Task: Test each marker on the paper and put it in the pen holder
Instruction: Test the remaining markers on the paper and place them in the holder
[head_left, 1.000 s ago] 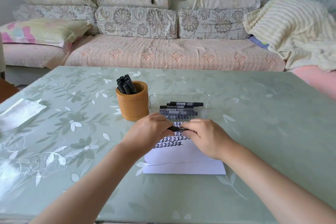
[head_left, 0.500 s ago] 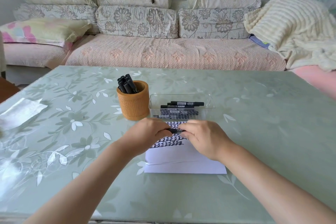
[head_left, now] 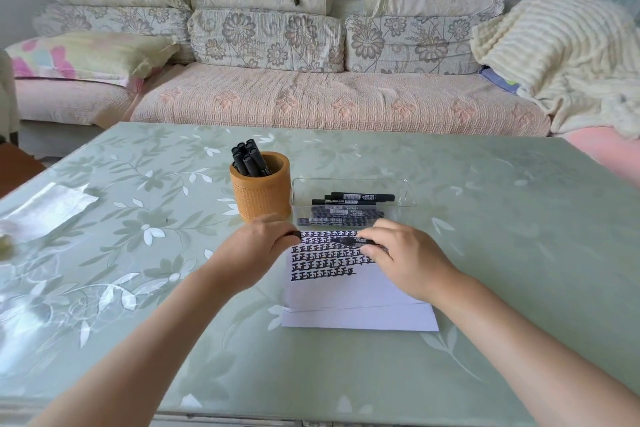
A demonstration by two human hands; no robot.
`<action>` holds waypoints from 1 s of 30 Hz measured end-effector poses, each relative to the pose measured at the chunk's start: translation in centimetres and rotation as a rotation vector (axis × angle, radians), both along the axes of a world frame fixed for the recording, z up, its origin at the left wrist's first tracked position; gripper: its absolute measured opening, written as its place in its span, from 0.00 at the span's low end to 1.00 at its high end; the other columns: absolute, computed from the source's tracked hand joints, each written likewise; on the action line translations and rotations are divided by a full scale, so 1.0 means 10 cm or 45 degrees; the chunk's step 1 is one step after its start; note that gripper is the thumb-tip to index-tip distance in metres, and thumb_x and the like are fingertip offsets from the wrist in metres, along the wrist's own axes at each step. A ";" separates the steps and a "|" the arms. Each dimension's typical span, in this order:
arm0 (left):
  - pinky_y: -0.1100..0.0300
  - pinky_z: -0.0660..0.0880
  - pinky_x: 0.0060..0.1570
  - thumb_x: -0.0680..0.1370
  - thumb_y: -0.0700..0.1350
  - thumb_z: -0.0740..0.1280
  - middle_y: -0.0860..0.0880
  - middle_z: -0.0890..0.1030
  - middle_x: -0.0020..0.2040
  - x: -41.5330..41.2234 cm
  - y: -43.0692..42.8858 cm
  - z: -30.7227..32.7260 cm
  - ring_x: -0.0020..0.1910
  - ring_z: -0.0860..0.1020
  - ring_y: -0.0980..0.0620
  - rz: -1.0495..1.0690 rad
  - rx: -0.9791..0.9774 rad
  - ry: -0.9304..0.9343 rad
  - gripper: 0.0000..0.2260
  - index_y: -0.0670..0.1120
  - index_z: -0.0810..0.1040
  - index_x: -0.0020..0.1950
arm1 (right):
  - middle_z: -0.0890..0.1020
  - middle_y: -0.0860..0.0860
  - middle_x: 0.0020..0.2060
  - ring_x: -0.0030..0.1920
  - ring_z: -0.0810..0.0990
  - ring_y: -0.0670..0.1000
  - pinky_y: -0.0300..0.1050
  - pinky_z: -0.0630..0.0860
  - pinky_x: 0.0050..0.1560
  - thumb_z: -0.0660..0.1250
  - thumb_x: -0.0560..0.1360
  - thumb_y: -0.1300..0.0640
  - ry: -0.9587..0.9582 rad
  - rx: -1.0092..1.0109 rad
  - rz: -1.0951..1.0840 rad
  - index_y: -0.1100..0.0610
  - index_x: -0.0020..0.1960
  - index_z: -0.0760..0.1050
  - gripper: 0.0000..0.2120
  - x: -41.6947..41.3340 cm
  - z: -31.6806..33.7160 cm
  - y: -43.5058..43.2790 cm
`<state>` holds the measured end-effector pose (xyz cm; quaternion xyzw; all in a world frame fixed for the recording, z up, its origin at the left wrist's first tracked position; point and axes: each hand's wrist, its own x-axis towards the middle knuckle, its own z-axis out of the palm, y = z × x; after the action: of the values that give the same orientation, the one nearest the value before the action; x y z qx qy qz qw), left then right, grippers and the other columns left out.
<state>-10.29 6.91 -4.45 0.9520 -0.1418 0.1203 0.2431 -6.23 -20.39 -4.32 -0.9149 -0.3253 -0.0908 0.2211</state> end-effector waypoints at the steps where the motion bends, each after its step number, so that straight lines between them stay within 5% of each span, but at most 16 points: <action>1: 0.62 0.69 0.41 0.82 0.48 0.61 0.55 0.76 0.47 0.00 0.05 -0.02 0.43 0.75 0.55 0.034 0.024 -0.010 0.09 0.50 0.80 0.54 | 0.77 0.46 0.49 0.47 0.78 0.52 0.50 0.75 0.49 0.63 0.80 0.53 0.042 0.026 -0.011 0.53 0.62 0.78 0.13 0.00 -0.02 0.00; 5: 0.54 0.75 0.46 0.79 0.48 0.65 0.56 0.79 0.56 -0.02 0.19 -0.13 0.55 0.77 0.50 0.276 0.286 0.014 0.12 0.54 0.77 0.62 | 0.73 0.45 0.49 0.49 0.75 0.48 0.44 0.71 0.56 0.60 0.81 0.58 0.201 0.133 -0.023 0.54 0.70 0.72 0.18 -0.02 -0.08 0.02; 9: 0.55 0.73 0.46 0.78 0.50 0.66 0.56 0.79 0.52 -0.03 0.23 -0.15 0.56 0.74 0.51 0.318 0.310 -0.004 0.07 0.54 0.78 0.55 | 0.75 0.44 0.63 0.62 0.74 0.44 0.42 0.69 0.65 0.60 0.79 0.64 0.291 0.236 0.021 0.43 0.71 0.67 0.25 -0.06 -0.08 0.04; 17: 0.54 0.75 0.51 0.78 0.52 0.63 0.54 0.77 0.56 -0.03 0.18 -0.16 0.57 0.74 0.50 0.283 0.310 -0.049 0.12 0.52 0.77 0.60 | 0.75 0.43 0.46 0.36 0.77 0.46 0.34 0.71 0.38 0.61 0.78 0.67 0.362 0.466 0.037 0.46 0.53 0.80 0.17 -0.08 -0.05 0.05; 24: 0.56 0.73 0.42 0.76 0.47 0.64 0.54 0.76 0.44 -0.22 -0.35 -0.12 0.44 0.74 0.53 -0.139 0.127 -0.281 0.05 0.52 0.80 0.47 | 0.74 0.48 0.47 0.43 0.73 0.45 0.29 0.66 0.45 0.53 0.70 0.78 0.345 0.347 0.068 0.49 0.66 0.77 0.35 -0.08 -0.01 0.04; 28: 0.57 0.73 0.40 0.77 0.52 0.65 0.55 0.76 0.45 -0.33 -0.57 -0.24 0.43 0.74 0.52 -0.308 0.136 -0.273 0.06 0.54 0.80 0.49 | 0.76 0.48 0.42 0.36 0.72 0.46 0.34 0.68 0.39 0.72 0.73 0.64 0.238 0.393 0.097 0.46 0.56 0.80 0.17 -0.08 -0.07 0.03; 30: 0.57 0.73 0.39 0.77 0.53 0.65 0.55 0.76 0.45 -0.36 -0.61 -0.30 0.42 0.74 0.52 -0.344 0.184 -0.285 0.06 0.56 0.81 0.49 | 0.79 0.46 0.40 0.34 0.74 0.48 0.41 0.71 0.39 0.71 0.75 0.56 0.311 0.527 0.056 0.45 0.49 0.80 0.06 -0.08 -0.11 0.03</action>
<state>-13.87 0.84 -7.47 0.9201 -0.3026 0.1811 0.1706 -7.03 -20.07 -5.45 -0.8469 -0.2903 -0.0393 0.4438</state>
